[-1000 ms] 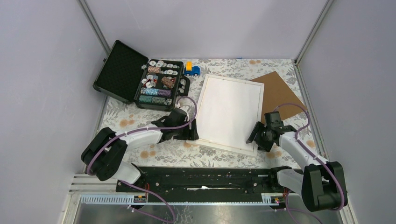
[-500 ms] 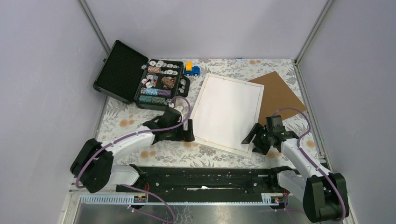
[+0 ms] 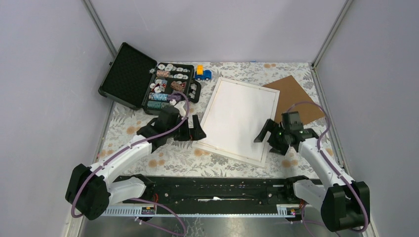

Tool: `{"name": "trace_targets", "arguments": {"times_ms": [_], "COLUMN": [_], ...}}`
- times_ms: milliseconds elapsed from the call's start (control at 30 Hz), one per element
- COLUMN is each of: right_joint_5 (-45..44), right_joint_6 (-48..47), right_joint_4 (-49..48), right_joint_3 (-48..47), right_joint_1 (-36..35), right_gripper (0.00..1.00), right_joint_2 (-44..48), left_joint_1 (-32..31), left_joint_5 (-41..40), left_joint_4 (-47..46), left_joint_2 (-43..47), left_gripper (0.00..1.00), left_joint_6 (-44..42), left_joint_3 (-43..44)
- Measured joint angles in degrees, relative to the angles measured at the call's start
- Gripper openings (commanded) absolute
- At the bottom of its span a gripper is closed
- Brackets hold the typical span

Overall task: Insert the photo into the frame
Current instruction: Adjust the photo frame at the center of the board, then move the photo frame to the center of the board.

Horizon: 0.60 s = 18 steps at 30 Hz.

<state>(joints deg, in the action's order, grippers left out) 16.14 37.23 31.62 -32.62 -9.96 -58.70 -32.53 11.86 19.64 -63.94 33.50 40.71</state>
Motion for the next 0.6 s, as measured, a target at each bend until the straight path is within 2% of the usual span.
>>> {"name": "trace_targets", "arguments": {"times_ms": [200, 367, 467, 600], "right_joint_5": [-8.0, -11.3, -9.5, -4.2], "right_joint_6": [-2.1, -4.1, -4.1, -2.6], "right_joint_4": [1.7, -1.7, -7.3, -16.1], "right_joint_3": [-16.3, -24.8, -24.3, -19.7], "right_joint_1": [0.0, 4.6, 13.4, 28.7], "right_gripper": [1.0, 1.0, 1.0, 1.0], "right_joint_2": [-6.1, -11.5, -14.3, -19.5], "left_joint_1": [0.0, -1.0, -1.5, -2.2], "left_joint_5": [10.3, 15.0, 16.0, 17.4], "left_joint_4": [-6.9, -10.4, -11.3, -11.6], "left_joint_2": [-1.8, -4.3, -6.4, -11.3], "left_gripper": [0.99, 0.99, 0.99, 0.99], "left_joint_6": [2.9, 4.1, 4.1, 4.1], "left_joint_3": [0.7, 0.7, 1.1, 2.5]}}
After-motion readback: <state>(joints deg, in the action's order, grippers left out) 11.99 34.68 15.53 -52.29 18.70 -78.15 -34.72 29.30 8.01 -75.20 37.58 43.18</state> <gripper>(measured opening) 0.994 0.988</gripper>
